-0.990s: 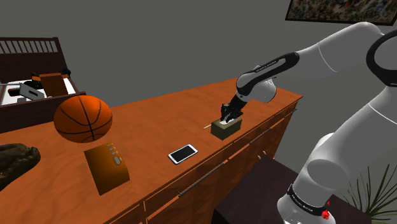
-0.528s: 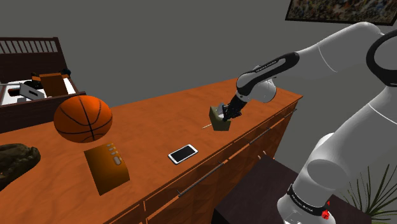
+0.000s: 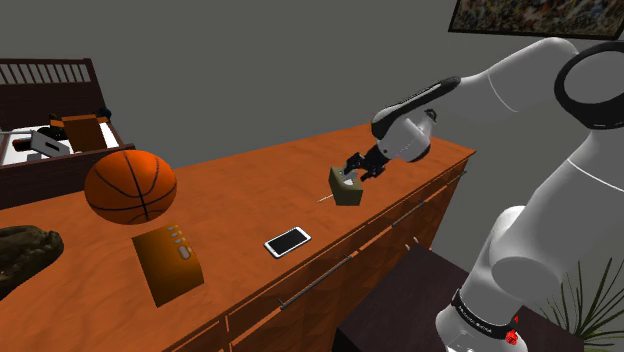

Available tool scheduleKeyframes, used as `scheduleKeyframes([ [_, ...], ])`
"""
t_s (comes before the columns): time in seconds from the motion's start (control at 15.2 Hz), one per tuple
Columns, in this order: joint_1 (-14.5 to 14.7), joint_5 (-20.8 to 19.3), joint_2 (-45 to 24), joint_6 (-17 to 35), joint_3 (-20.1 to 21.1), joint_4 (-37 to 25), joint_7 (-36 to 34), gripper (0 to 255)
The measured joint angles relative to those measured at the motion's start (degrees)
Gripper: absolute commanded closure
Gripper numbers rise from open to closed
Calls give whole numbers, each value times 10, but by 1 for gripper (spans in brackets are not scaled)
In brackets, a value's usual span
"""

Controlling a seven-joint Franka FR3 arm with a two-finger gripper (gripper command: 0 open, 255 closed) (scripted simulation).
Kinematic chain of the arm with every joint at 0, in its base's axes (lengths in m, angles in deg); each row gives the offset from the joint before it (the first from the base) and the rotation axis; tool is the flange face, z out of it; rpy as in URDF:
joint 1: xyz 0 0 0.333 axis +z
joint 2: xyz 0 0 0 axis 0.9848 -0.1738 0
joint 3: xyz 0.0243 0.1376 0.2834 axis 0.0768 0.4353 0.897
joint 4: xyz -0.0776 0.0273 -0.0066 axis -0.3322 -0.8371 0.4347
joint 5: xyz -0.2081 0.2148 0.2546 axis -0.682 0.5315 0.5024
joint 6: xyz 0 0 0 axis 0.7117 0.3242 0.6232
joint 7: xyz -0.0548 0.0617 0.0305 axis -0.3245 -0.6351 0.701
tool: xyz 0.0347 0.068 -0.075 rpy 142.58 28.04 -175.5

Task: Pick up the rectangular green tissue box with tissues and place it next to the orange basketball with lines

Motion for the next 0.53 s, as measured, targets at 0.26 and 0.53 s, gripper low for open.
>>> scheduleKeyframes([
  [0.26,45,191,-22,9,-67,-37,231,0],
  [0.53,61,269,-64,5,-74,-64,297,0],
])
